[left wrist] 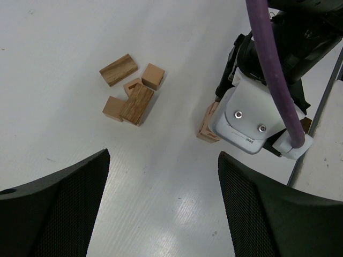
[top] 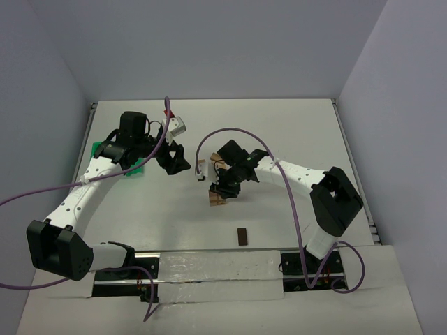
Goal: Build the wood block tower
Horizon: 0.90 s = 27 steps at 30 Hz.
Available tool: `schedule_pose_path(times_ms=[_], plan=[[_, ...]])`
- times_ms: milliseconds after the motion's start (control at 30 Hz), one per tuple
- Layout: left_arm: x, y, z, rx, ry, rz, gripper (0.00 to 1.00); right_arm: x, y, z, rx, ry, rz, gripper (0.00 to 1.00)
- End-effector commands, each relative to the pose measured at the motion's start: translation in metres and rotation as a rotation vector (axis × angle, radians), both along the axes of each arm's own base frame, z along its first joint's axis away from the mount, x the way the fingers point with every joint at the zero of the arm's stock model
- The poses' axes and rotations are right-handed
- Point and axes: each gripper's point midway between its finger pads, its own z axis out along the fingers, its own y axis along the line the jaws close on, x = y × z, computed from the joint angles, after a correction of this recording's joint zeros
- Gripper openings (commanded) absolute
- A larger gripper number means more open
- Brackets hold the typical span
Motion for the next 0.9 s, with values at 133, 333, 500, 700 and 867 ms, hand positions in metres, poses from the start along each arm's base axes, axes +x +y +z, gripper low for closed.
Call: schedule_pose_path(times_ms=[133, 333, 500, 700, 867], plan=[[0.0063, -0.0027, 0.0085, -0.027, -0.028, -0.007, 0.88, 0.0075, 0.0136, 0.0234, 0.053, -0.059, 0.04, 0.4], [0.006, -0.003, 0.009, -0.028, -0.028, -0.009, 0.88, 0.0073, 0.0139, 0.023, 0.051, -0.057, 0.046, 0.4], [0.0066, -0.0025, 0.0093, -0.026, -0.031, -0.008, 0.88, 0.0081, 0.0144, 0.0225, 0.048, -0.05, 0.043, 0.4], [0.0062, -0.0026, 0.0082, -0.025, -0.029, -0.008, 0.88, 0.0074, 0.0154, 0.0211, 0.048, -0.045, 0.045, 0.41], [0.0061, -0.0025, 0.0087, -0.025, -0.032, -0.009, 0.88, 0.0058, 0.0161, 0.0189, 0.045, -0.038, 0.047, 0.42]])
